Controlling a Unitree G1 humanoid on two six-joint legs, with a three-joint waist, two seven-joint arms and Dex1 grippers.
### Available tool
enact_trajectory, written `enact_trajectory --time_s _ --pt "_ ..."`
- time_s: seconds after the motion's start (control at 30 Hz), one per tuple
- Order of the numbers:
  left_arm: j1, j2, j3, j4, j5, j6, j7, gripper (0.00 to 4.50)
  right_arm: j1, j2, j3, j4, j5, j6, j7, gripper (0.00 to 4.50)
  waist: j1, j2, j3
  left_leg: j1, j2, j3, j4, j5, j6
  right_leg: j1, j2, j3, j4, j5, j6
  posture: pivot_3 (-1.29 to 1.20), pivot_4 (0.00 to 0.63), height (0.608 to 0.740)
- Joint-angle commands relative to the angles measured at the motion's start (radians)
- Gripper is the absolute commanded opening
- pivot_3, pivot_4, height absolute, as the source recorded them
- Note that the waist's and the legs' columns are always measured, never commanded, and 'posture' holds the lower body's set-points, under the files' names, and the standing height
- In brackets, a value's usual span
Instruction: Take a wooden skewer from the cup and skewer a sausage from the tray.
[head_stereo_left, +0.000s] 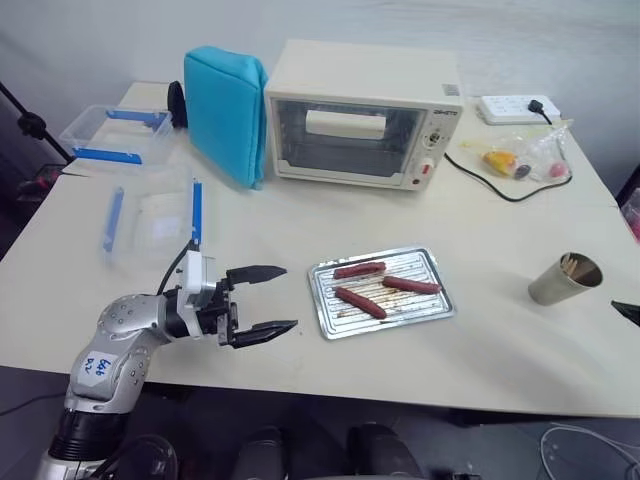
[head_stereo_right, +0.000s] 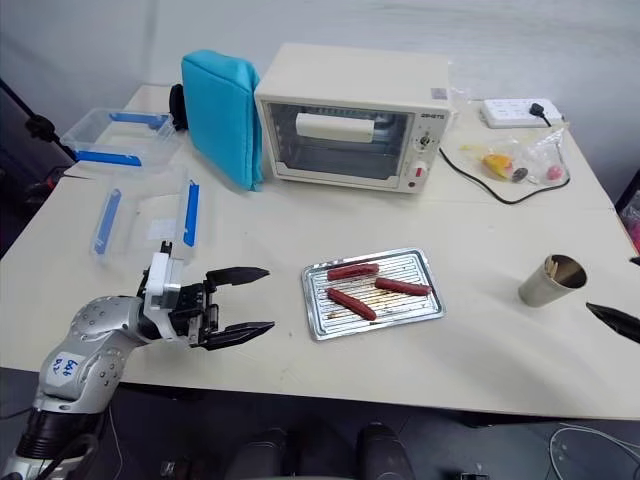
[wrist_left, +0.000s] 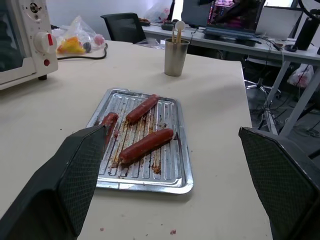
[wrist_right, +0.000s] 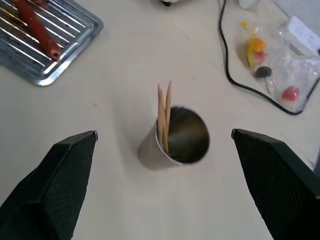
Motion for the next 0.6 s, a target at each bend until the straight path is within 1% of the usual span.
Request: enact_trajectory --time_s 0.03,0.07,0.17,0.27,0.4,0.6 --pt "0.006 -0.007 0.007 -0.012 0.007 -0.02 0.007 4.5 -0.111 -0.088 0.129 0.036 0.0 0.099 0.029 4.11 0.001 0.0 0.0 0.0 0.0 0.0 0.0 0.0 0.0 0.0 0.0 0.0 0.0 0.0 0.0 0.0 0.15 0.74" --pt "0.009 -0.009 0.009 -0.013 0.007 -0.021 0.012 4.5 -0.144 -0.106 0.17 0.05 -0.015 0.108 0.036 3.91 0.003 0.0 0.0 -0.001 0.0 0.0 0.001 0.0 0.0 0.0 0.0 0.0 -0.001 0.0 0.0 0.0 0.15 0.74" --pt "0.024 -0.01 0.018 -0.023 0.005 -0.022 0.023 4.5 -0.241 -0.151 0.295 0.103 -0.048 0.134 0.058 2.94 0.007 0.0 0.0 -0.003 -0.001 -0.002 0.002 0.0 0.0 -0.001 -0.001 -0.002 -0.002 0.0 0.001 0.0 0.15 0.74" --pt "0.037 -0.008 0.025 -0.036 0.003 -0.023 0.034 4.5 -0.367 -0.154 0.406 0.171 -0.11 0.088 0.04 1.95 0.002 0.0 0.0 -0.004 0.0 -0.001 0.004 0.001 -0.001 -0.001 -0.001 -0.001 -0.003 0.0 0.001 0.0 0.15 0.74" --pt "0.052 -0.004 0.036 -0.05 -0.001 -0.023 0.05 4.5 -0.457 -0.156 0.475 0.219 -0.147 0.094 0.078 1.95 0.0 0.001 0.001 -0.004 0.0 -0.001 0.008 0.0 -0.001 -0.001 -0.001 -0.001 0.0 0.0 0.001 0.0 0.15 0.74" --pt "0.07 -0.006 0.041 -0.065 0.001 -0.024 0.062 4.5 -0.537 -0.14 0.545 0.29 -0.212 0.058 0.101 1.95 0.0 0.001 0.001 -0.004 0.0 -0.001 0.009 0.0 -0.002 -0.001 -0.001 -0.001 0.0 0.0 0.001 0.0 0.15 0.74"
